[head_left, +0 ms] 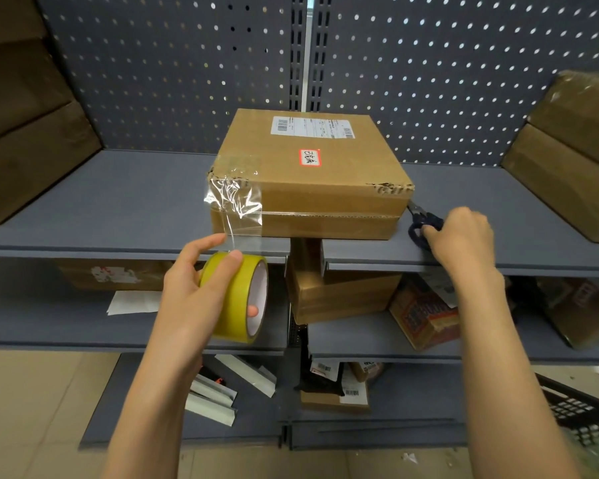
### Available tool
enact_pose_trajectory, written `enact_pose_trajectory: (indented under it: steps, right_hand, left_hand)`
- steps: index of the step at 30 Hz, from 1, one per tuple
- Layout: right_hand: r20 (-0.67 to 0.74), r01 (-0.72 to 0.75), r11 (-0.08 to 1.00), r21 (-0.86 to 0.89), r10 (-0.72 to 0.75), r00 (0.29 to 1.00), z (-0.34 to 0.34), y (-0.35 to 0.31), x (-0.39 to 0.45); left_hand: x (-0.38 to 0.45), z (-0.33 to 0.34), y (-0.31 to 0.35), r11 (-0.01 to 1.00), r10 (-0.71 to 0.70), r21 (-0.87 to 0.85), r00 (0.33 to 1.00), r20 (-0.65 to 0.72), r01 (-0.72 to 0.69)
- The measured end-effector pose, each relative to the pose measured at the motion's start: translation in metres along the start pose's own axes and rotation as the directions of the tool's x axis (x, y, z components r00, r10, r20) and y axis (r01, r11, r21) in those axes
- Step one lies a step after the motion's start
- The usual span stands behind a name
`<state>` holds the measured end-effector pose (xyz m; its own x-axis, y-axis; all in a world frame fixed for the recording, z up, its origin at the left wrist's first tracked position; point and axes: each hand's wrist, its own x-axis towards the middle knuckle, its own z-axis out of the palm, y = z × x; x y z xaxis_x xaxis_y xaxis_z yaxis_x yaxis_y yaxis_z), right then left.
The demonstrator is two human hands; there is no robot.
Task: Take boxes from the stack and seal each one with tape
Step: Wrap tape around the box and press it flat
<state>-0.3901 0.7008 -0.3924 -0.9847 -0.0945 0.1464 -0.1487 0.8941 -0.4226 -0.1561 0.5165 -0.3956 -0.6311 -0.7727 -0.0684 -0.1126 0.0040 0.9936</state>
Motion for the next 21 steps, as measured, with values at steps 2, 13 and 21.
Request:
enact_pose_trajectory:
  steps: [2,13,21]
  right_hand:
    - [-0.031,0.009,1.0,0.03,-0.008,0.999,-0.003,0.002,-0.002]
    - [-0.375,0.412,0.828,0.379,-0.269,0.887,-0.049,-0.027,-0.027]
    - [-0.009,0.553,0.704,0.446,-0.614,0.789,-0.026,-0.055,-0.06]
  left_hand:
    - [0.0,0.0,0.0,1.0,0.001,0.001,1.0,0.0,-0.001]
    - [0.0,0.0,-0.001,1.0,0.022,0.009,1.0,-0.008,-0.022]
    - [-0.002,0.0,-0.001,1.0,0.018,-0.017,1.0,-0.002,-0.018]
